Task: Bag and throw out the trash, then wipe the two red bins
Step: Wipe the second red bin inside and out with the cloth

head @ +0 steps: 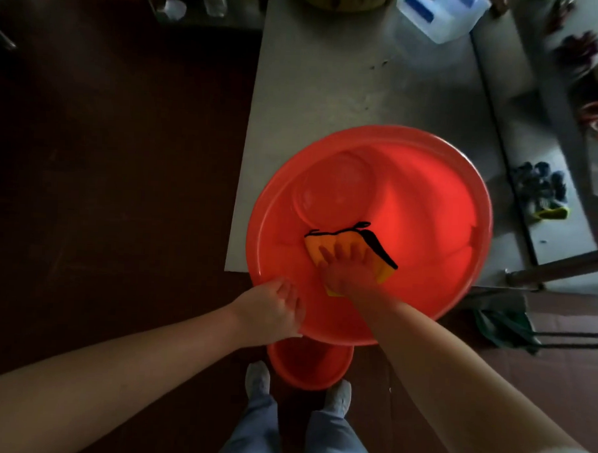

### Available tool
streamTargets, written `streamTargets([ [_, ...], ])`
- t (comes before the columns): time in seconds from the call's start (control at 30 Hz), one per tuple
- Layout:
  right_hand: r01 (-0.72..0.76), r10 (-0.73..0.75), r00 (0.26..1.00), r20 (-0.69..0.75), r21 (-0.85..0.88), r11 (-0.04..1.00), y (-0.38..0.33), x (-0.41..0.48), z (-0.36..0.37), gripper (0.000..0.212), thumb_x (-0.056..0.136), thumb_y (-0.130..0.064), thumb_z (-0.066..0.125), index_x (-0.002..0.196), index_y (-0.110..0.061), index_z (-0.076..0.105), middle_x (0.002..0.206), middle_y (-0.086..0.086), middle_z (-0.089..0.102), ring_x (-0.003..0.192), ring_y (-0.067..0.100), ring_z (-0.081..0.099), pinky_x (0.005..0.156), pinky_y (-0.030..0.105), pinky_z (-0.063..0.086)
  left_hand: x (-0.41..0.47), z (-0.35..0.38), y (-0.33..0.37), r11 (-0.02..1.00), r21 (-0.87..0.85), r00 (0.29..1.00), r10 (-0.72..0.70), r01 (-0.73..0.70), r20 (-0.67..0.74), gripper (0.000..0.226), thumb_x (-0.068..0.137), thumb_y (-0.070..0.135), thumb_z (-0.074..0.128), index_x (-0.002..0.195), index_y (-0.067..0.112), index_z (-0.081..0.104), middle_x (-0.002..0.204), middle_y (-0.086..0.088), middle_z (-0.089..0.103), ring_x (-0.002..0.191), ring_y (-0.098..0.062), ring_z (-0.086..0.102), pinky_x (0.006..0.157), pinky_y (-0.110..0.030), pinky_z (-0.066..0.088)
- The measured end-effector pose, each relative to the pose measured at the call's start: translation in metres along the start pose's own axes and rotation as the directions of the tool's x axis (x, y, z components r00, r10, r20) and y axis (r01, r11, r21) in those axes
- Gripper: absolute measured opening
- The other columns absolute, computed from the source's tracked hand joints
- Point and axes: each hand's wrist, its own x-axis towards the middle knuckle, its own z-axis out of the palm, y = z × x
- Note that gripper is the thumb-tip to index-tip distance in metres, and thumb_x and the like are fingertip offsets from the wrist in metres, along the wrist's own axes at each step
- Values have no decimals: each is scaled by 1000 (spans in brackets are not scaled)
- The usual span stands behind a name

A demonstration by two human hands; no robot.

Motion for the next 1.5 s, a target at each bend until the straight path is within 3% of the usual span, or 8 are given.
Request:
streamTargets([
  [0.23, 64, -59, 995, 76, -74, 995, -7, -56, 9, 60, 104, -53, 15, 159, -43, -5, 171, -3, -6, 155, 40, -3, 119, 62, -2, -5, -9, -9, 998, 12, 994, 67, -69, 91, 57, 87, 71, 53, 94, 19, 76, 87, -3, 75, 80, -21, 71, 81, -34, 57],
  [0.5, 75, -75, 996, 43, -4, 997, -6, -129, 35, 60, 102, -59, 13, 158, -48, -6, 170, -9, -6, 156, 30, -7, 120, 55, -7, -10, -15, -13, 997, 28, 969, 67, -76, 238, 39, 91, 53, 58, 94, 16, 72, 87, -4, 74, 77, -22, 69, 76, -32, 54],
  [0.67, 140, -145, 988, -57, -81, 987, 10, -155, 33, 73, 93, -67, 24, 158, -47, -3, 170, -7, 0, 156, 28, -4, 122, 55, -4, -7, -17, -31, 995, -15, 965, 97, -96, 243, 46, 95, 56, 50, 96, 14, 70, 90, -5, 73, 81, -24, 69, 86, -36, 52],
  [0.97, 246, -318, 942, -105, -425, 871, 65, -155, -5, 83, 90, -53, 55, 160, -40, 12, 168, -1, 15, 154, 32, 11, 124, 51, -2, -9, -27, -114, 985, -6, 917, 162, -172, 364, 46, 99, 51, 49, 114, 10, 65, 116, -8, 68, 113, -28, 60, 121, -46, 20],
  [1.1, 232, -337, 930, -144, -481, 845, 59, -151, -13, 80, 89, -33, 63, 158, -30, 23, 162, 5, 29, 149, 37, 23, 123, 55, 5, -9, -37, -117, 991, 69, 912, 81, -118, 401, 40, 97, 45, 55, 120, 14, 66, 119, -7, 68, 121, -29, 57, 123, -57, 4],
  [1.2, 238, -351, 925, -147, -497, 834, 59, -147, -16, 79, 86, -35, 66, 155, -29, 28, 156, 4, 36, 144, 38, 29, 121, 57, 9, -9, -35, -87, 995, 102, 931, -28, -10, 365, 30, 97, 26, 55, 121, 13, 67, 118, -11, 68, 123, -33, 56, 119, -68, -4],
  [1.4, 260, -372, 909, -186, -442, 858, 49, -140, -13, 82, 82, -47, 66, 154, -32, 30, 153, -1, 41, 141, 35, 36, 118, 55, 15, 29, -20, 6, 921, -208, 871, -213, 331, 443, 61, 99, 44, 48, 144, 3, 44, 139, -22, 53, 130, -39, 47, 119, -51, 22],
  [1.5, 240, -337, 922, -192, -402, 884, 46, -137, -10, 84, 83, -49, 64, 155, -34, 26, 155, -1, 39, 142, 34, 34, 117, 53, 15, 37, -13, 15, 907, -200, 880, -275, 371, 388, 38, 92, 38, 54, 119, 15, 69, 114, -8, 70, 107, -28, 64, 97, -39, 48],
])
